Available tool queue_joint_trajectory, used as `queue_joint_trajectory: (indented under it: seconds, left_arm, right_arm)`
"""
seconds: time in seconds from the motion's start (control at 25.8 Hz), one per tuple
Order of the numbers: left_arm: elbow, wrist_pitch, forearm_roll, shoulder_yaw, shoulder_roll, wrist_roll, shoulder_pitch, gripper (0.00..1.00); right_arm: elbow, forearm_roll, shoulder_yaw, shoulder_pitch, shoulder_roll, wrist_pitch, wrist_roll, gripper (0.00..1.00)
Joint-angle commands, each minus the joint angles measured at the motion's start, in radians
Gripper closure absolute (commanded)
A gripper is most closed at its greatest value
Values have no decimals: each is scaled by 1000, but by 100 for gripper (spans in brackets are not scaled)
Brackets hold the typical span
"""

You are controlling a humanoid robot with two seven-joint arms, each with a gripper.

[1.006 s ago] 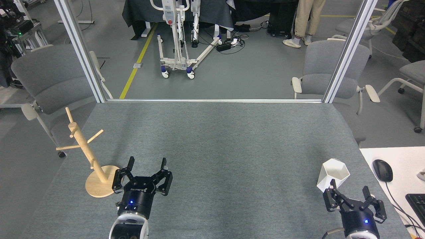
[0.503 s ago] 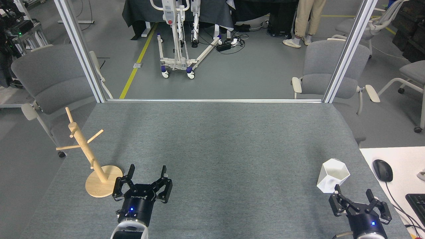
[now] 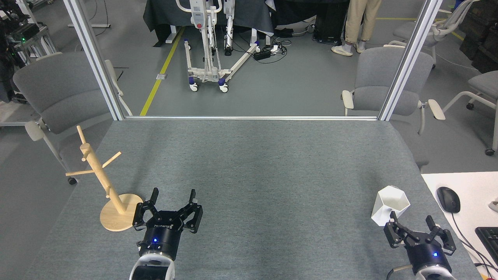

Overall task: Hang cup on storage rack
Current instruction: 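Move the right gripper toward the white hexagonal cup, then close the right gripper on the white cup's rim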

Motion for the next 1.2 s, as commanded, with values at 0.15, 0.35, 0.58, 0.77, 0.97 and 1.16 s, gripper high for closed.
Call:
queue_joint_trajectory:
  seconds: [0.15, 0.35, 0.58, 0.77, 0.97, 1.16]
  left_arm:
    - [1, 1, 0, 0, 1, -1, -4, 1]
    - [5, 1, 0, 2, 4, -1, 1, 1]
    - [15, -1, 0, 3, 6, -1, -1, 1]
    - [15, -1, 0, 3, 6, -1, -4, 1]
    - [13, -1, 0, 3, 7, -1, 15, 1]
    - [15, -1, 0, 13, 7, -1, 13, 1]
  right_arm:
    - [11, -1, 23, -17, -1, 1, -1, 0]
    - [11, -1, 37, -17, 1, 2, -1, 0]
    - [34, -1, 51, -39, 4, 2, 1, 0]
    - [79, -1, 68, -85, -1, 1, 1, 0]
    - [99, -1, 69, -102, -1, 1, 1, 0]
    - [100, 0, 69, -105, -1, 1, 1, 0]
